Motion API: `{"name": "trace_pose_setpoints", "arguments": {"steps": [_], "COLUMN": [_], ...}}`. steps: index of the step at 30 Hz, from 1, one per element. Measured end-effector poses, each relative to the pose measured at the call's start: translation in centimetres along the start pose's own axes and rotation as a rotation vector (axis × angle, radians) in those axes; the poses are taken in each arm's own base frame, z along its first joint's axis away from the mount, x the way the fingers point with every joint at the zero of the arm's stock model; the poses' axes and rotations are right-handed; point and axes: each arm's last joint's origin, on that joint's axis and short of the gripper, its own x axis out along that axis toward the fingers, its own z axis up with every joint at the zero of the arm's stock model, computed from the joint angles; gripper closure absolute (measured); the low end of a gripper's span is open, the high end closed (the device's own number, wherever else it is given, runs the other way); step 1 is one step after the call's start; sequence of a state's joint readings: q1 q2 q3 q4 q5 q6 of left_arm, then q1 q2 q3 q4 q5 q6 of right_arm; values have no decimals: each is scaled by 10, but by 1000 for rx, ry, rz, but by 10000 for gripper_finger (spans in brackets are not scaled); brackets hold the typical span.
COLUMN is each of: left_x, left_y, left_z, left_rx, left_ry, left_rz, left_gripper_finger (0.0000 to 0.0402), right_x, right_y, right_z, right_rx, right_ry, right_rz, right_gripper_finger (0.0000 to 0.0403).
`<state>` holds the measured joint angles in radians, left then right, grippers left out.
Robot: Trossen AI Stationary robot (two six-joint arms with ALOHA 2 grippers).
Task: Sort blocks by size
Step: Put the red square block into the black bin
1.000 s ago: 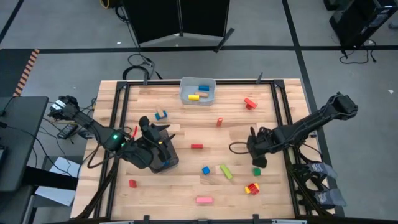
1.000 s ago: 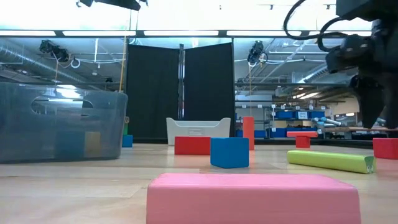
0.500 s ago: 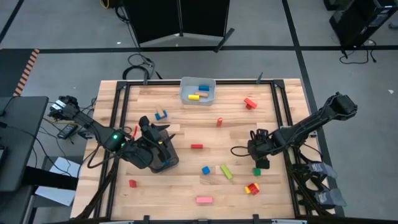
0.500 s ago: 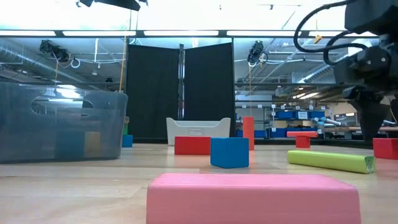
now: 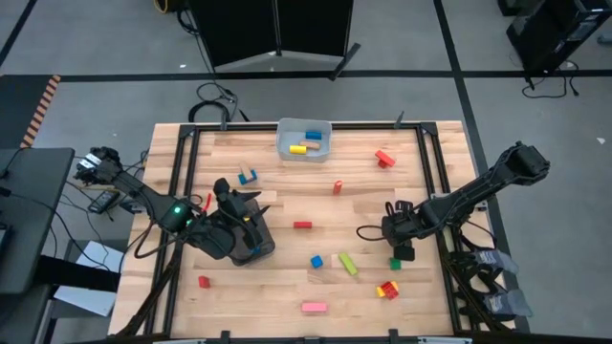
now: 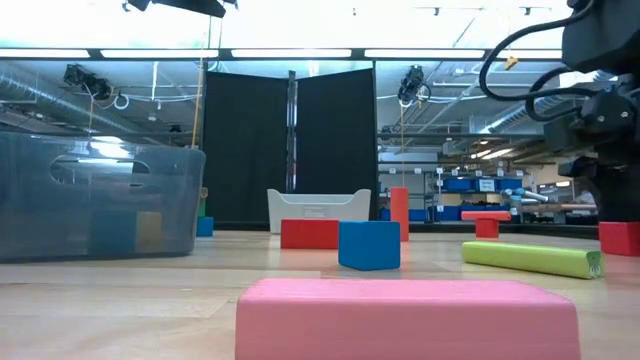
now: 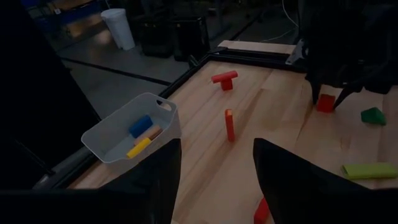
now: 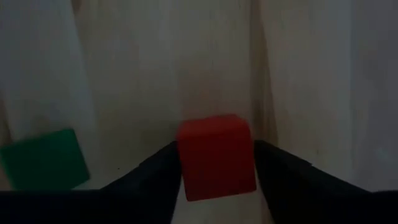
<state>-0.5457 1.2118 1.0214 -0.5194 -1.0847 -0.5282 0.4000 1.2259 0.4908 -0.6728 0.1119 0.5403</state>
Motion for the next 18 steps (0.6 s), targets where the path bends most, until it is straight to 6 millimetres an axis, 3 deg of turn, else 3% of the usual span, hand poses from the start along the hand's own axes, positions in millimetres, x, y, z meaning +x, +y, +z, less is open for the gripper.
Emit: {"name": "trace_pose_setpoints", "arguments": {"steps": [4,7,18], "left_x": [0,0,-2], "left_y": [0,0,-1], "left_z": [0,0,6], "left_rx": [-1,-1,-67], "left_ry": [0,0,-26], "left_rz": [0,-1,-27], "left_gripper_finger": [194,194,194], "right_x": [0,0,-27], "right_y": [-2,-1,-6], "right_z": [2,11,96], "right_rx": [26,32,21], "right_ry": [-22,-108,-920], "right_rz": [-17,-2,136], "right_gripper_finger": [260,260,260]}}
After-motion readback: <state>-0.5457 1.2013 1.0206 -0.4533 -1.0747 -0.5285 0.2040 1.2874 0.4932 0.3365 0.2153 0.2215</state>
